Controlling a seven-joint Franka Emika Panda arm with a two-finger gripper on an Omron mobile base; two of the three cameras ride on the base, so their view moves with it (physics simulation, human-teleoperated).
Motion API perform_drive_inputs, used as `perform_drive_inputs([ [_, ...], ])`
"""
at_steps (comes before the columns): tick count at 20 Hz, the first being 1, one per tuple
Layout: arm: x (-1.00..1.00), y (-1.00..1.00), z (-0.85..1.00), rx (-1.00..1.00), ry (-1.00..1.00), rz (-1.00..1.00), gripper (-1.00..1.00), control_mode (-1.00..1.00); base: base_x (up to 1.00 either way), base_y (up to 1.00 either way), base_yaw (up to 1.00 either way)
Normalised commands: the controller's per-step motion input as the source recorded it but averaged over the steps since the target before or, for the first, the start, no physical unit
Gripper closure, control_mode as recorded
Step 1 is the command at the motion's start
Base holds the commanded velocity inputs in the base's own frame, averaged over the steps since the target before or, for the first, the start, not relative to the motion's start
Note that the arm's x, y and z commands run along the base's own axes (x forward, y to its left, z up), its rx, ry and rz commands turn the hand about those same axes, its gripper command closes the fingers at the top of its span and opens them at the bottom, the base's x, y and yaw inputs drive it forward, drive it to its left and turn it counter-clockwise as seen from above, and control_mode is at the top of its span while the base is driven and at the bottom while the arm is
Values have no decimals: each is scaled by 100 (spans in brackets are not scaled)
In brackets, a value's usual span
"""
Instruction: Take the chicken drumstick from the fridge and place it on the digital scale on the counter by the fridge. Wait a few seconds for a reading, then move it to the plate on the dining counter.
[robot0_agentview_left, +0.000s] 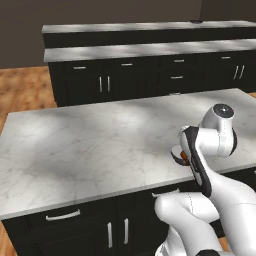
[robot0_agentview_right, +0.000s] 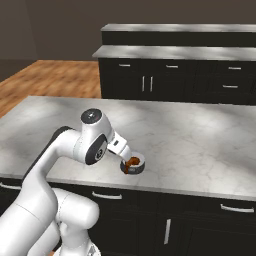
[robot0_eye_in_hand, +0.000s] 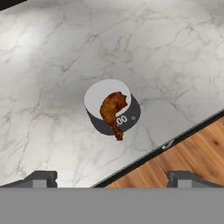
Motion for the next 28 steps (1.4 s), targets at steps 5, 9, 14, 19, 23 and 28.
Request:
perform_drive_inputs([
  [5,0,0,0,0,0,0,-100,-100,0,0,0],
  [9,0,0,0,0,0,0,-100,-100,0,0,0],
  [14,0,0,0,0,0,0,-100,-100,0,0,0],
  [19,0,0,0,0,0,0,-100,-100,0,0,0],
  [23,0,0,0,0,0,0,-100,-100,0,0,0],
  [28,0,0,0,0,0,0,-100,-100,0,0,0],
])
